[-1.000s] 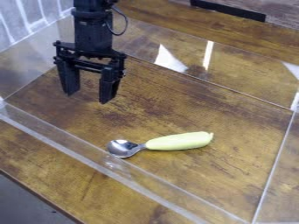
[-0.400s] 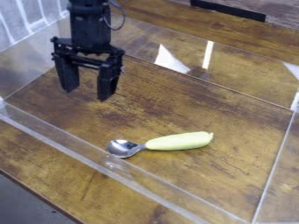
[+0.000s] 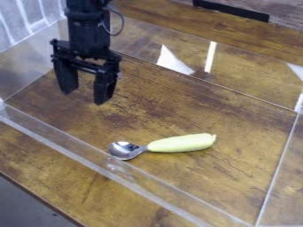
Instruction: Move the green spoon to the right
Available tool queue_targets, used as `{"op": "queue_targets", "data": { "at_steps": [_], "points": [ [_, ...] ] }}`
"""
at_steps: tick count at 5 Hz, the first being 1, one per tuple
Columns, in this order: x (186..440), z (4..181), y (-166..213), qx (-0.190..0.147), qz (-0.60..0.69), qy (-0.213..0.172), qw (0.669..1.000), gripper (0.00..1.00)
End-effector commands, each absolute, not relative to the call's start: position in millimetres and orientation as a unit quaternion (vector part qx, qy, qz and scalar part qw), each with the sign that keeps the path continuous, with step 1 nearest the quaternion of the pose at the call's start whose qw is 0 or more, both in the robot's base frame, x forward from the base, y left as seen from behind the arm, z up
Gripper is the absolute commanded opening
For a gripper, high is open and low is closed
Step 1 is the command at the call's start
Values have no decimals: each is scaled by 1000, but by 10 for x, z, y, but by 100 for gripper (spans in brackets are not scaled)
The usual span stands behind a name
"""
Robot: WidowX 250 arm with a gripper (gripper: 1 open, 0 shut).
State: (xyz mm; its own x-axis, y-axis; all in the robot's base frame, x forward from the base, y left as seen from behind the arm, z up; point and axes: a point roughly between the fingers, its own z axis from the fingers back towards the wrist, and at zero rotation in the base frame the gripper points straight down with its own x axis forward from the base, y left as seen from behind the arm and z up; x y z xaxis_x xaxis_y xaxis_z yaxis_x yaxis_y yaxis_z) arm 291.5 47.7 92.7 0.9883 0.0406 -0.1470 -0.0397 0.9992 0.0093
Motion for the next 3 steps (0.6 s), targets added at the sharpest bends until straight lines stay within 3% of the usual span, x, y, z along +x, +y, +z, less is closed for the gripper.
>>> {"op": "queue_targets", "data": {
  "at_steps": [1,3],
  "points": [
    [3037,1278,568,16,10,22,1000,100],
    [2969,1085,541,15,37,57,998,100]
  ]
}}
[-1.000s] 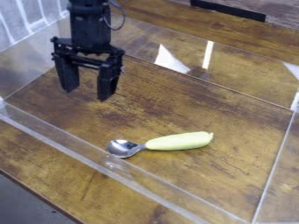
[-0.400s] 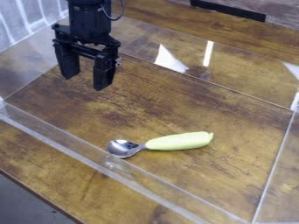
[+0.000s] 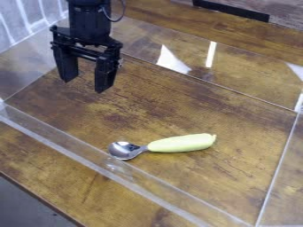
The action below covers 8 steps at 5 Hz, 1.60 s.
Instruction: Move the green spoon to the right
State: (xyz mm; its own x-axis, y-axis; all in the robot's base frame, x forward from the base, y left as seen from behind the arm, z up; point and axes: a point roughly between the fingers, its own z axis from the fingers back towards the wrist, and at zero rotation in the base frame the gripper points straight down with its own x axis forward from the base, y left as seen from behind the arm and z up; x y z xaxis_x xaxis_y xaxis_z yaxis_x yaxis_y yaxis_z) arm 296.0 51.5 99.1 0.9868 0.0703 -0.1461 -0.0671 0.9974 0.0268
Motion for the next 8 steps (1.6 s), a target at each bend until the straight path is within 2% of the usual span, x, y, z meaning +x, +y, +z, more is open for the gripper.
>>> {"op": "queue_targets", "data": {
  "at_steps": [1,2,3,4,5,7,8],
  "points": [
    [2932,967,533,16,31,73,997,100],
    [2741,965,736,15,24,55,998,100],
    [2516,1127,1082,11,39,17,999,100],
    [2420,1186,1376,6,48,4,999,100],
    [2475,1118,1557,6,14,-9,1000,100],
    [2494,829,1814,-13,-47,-9,999,100],
    [2582,644,1785,-24,-93,-9,995,100]
  ]
}}
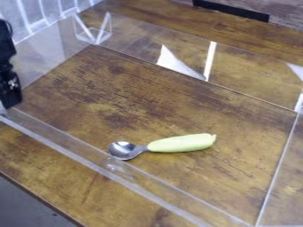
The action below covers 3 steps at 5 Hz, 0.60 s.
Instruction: Move the green spoon to the right
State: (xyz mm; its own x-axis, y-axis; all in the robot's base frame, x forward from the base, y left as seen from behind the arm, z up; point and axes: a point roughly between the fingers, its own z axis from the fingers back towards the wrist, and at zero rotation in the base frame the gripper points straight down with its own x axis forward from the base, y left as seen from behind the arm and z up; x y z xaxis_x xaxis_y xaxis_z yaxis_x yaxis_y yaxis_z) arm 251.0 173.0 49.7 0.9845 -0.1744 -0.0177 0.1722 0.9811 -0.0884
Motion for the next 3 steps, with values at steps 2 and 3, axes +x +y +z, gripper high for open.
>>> {"op": "queue_targets", "data": {
  "at_steps": [2,3],
  "points": [
    [3011,451,1728,-32,-131,-17,991,100],
    [3269,480,1727,-30,-113,-29,993,100]
  ]
}}
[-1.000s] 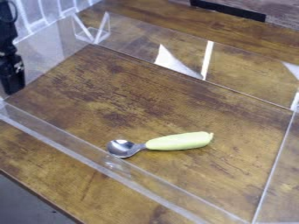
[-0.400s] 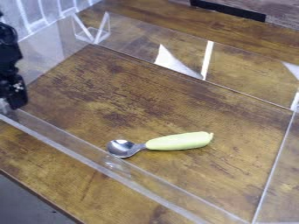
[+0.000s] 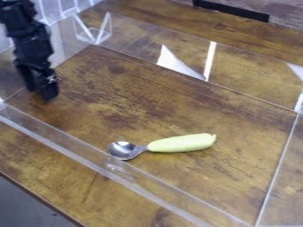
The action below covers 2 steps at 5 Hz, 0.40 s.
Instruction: Move the green spoon to the right
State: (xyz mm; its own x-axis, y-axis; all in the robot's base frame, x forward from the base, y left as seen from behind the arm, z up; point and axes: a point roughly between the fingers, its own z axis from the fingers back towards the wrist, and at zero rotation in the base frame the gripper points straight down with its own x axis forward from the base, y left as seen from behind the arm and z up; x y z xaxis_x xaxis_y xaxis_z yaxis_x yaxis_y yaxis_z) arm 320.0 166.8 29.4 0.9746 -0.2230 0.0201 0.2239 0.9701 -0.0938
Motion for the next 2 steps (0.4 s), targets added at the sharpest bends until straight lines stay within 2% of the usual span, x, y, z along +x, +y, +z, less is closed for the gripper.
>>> {"op": "queue_targets", "data": {
  "at_steps": [1,2],
  "points": [
    [3417,497,1744,-31,-90,-34,995,100],
    [3413,492,1769,-34,-89,-34,995,100]
  ]
}}
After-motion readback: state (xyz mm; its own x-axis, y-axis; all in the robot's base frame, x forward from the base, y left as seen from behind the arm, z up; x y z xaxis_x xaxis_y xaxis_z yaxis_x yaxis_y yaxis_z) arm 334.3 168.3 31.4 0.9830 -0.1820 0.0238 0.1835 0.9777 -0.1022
